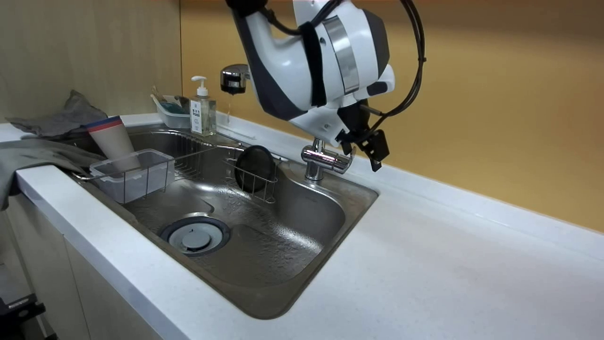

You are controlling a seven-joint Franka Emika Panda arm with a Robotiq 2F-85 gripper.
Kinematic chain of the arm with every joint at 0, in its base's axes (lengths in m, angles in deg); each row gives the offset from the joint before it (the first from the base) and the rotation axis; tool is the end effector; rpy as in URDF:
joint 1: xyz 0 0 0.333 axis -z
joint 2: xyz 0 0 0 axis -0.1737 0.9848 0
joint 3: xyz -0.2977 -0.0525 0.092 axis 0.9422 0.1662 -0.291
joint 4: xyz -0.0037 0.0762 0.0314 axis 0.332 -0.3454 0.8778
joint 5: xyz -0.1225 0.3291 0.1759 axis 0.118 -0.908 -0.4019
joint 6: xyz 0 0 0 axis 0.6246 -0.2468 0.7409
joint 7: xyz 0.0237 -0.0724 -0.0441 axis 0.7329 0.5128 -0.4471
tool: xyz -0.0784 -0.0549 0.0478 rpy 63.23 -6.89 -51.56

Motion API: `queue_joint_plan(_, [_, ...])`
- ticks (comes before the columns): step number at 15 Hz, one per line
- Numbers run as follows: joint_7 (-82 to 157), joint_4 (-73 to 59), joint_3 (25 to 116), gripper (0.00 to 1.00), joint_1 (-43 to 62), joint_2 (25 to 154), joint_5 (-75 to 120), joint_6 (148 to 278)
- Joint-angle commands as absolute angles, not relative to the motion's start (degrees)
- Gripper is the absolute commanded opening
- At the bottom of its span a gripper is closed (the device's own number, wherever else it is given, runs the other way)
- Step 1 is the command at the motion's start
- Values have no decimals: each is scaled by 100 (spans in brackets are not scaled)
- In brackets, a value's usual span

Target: Push the faucet handle to the right.

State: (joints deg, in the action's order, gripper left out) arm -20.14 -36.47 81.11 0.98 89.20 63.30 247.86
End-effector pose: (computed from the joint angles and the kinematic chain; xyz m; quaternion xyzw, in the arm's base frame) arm 0.6033 -0.0065 0.3262 0.9283 -0.2023 0.3065 0.0586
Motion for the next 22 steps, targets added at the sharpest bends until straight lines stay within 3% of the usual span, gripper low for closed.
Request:
queue_joint_plan(1, [-2472, -3295, 8342, 100, -41, 9194, 6492, 24793])
queue_joint_plan(11, [-3070, -2784, 8946, 100, -514, 9682, 6473, 24722])
queue_joint_plan(22, [-2989, -2607, 9071, 100, -662, 9372, 6320, 24270])
